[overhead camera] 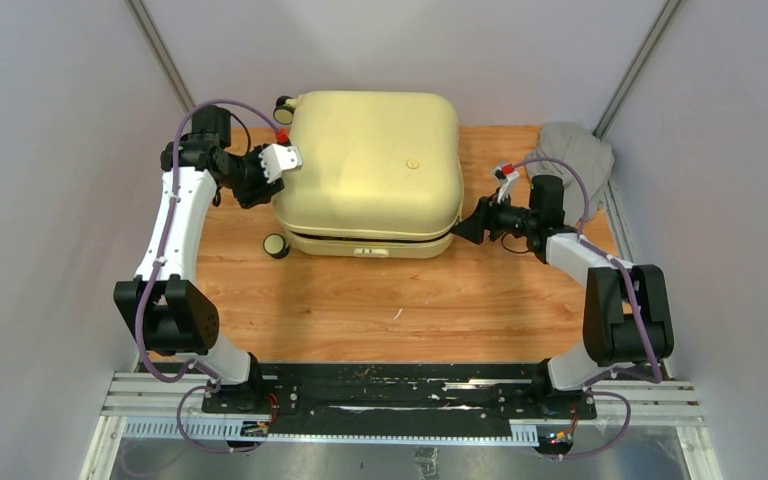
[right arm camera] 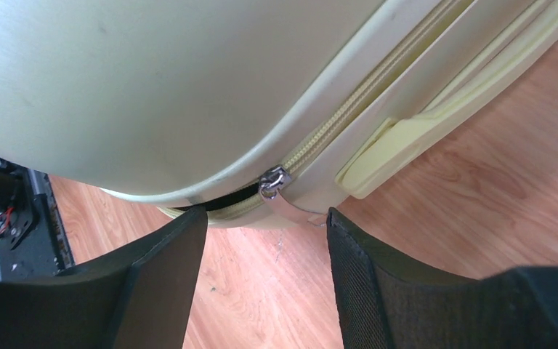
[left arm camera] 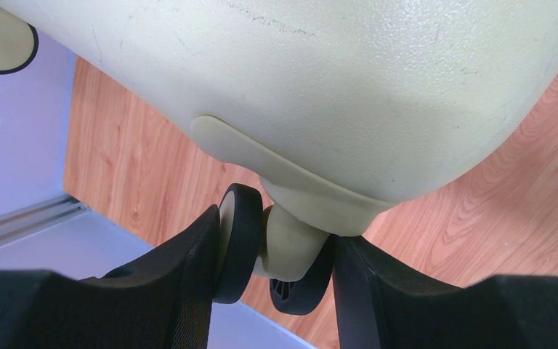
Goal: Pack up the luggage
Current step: Zip the luggage at the center of the board.
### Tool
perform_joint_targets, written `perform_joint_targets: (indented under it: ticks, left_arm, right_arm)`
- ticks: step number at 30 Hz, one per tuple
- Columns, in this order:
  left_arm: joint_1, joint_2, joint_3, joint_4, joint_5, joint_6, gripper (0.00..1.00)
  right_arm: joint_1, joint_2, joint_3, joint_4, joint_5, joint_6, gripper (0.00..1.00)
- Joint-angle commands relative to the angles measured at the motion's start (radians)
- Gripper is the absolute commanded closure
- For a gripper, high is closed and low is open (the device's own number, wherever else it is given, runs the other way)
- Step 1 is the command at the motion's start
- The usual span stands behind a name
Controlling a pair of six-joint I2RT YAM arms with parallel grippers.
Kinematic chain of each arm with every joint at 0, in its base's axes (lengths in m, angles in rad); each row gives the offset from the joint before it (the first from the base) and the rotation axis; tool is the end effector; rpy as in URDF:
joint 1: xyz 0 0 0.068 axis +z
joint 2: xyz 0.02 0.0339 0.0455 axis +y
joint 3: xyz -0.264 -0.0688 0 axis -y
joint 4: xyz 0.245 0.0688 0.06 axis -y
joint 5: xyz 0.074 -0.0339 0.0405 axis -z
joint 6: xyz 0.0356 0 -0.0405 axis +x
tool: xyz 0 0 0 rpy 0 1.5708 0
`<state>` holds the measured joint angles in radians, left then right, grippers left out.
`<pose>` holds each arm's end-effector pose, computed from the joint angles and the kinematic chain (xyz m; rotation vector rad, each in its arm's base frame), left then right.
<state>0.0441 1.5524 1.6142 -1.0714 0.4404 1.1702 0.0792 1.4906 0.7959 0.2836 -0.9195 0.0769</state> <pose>0.3129 -0.0014 0.3626 1.4347 1.9782 -0.0473 0.3099 0.0530 0.2277 -0.6004 1.8442 1.0049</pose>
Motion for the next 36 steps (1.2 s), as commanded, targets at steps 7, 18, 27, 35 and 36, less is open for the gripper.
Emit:
perform_joint_targets:
  ticks: [7,18,27,35,36]
  left_arm:
    - [0.007,-0.065,0.049,0.082,0.023,-0.069,1.0]
    - [0.007,-0.067,0.041,0.082,0.014,-0.059,1.0]
    - [0.007,-0.074,0.049,0.082,-0.005,-0.057,1.0]
    - [0.007,-0.074,0.055,0.082,-0.012,-0.068,1.0]
    - [0.007,-0.074,0.056,0.082,-0.011,-0.071,1.0]
  right_arm:
    - [-0.013,0.122,0.002,0.126,-0.176,0.075,0.45]
    - [-0.025,0.145,-0.067,0.378,-0.235,0.236,0.78]
    - [-0.046,0.067,-0.106,0.337,-0.149,0.222,1.0]
    - [-0.046,-0.025,-0.13,0.193,0.005,0.124,1.0]
    - [-0.044,-0.042,-0.147,0.205,0.024,0.133,1.0]
